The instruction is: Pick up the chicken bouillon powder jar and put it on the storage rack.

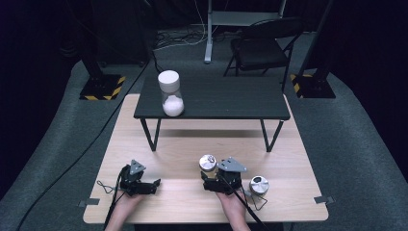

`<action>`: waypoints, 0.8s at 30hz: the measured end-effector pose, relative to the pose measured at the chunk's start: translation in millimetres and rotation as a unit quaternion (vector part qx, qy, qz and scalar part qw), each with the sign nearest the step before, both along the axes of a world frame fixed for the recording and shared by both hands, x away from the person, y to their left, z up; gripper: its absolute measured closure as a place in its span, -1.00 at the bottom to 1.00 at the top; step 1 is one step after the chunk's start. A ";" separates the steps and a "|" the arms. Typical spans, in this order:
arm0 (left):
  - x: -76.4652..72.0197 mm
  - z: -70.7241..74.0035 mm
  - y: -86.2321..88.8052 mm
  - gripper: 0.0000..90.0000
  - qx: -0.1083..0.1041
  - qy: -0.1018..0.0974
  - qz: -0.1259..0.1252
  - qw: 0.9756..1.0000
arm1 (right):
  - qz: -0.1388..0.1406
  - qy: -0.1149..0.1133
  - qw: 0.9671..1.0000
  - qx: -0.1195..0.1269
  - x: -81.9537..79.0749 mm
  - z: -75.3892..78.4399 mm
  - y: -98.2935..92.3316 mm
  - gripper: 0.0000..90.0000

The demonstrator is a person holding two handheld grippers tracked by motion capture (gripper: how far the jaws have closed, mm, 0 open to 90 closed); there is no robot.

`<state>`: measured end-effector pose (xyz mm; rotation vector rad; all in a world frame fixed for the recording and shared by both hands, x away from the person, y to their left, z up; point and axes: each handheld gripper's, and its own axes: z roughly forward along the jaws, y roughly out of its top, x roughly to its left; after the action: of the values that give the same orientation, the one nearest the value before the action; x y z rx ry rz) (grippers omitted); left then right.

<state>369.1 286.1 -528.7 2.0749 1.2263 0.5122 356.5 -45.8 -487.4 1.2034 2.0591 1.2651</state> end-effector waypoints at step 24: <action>0.0 0.0 0.0 -0.94 0.000 0.000 0.000 1.000 | -0.003 0.001 1.000 0.015 12.6 -18.1 11.5 -0.73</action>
<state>369.1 286.1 -528.7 2.0751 1.2255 0.5119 369.1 -34.3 -505.5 1.2225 2.0443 1.2968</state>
